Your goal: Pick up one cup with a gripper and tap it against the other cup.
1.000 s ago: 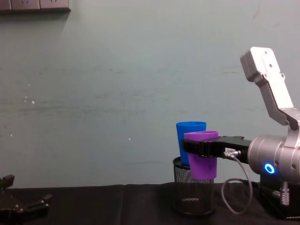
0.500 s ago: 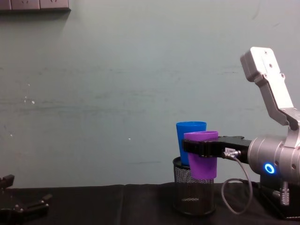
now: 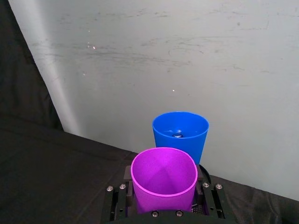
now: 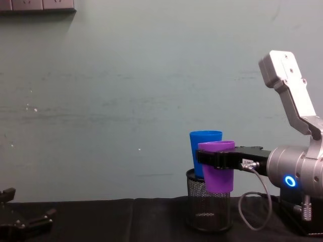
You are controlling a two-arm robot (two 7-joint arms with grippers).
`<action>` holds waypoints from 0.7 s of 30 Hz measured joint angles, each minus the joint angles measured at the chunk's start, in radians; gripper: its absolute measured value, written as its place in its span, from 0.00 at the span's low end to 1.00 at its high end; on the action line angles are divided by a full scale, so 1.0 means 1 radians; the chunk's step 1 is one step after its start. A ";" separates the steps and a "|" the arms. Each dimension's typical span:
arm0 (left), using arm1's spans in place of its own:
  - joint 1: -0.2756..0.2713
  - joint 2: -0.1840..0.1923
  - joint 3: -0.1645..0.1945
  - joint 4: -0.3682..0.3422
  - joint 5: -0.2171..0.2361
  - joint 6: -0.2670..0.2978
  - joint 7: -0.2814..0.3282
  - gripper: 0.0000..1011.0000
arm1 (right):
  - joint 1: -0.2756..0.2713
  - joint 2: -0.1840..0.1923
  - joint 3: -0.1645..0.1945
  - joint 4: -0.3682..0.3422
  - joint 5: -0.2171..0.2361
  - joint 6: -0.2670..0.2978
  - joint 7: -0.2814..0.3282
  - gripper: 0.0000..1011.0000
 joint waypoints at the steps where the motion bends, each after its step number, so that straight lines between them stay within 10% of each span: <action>1: 0.000 0.000 0.000 0.000 0.000 0.000 0.000 0.99 | 0.000 0.000 0.000 0.000 0.000 0.000 0.000 0.71; 21: 0.000 0.000 0.000 0.000 0.000 0.000 0.000 0.99 | 0.000 0.000 0.000 0.000 0.000 0.000 0.000 0.71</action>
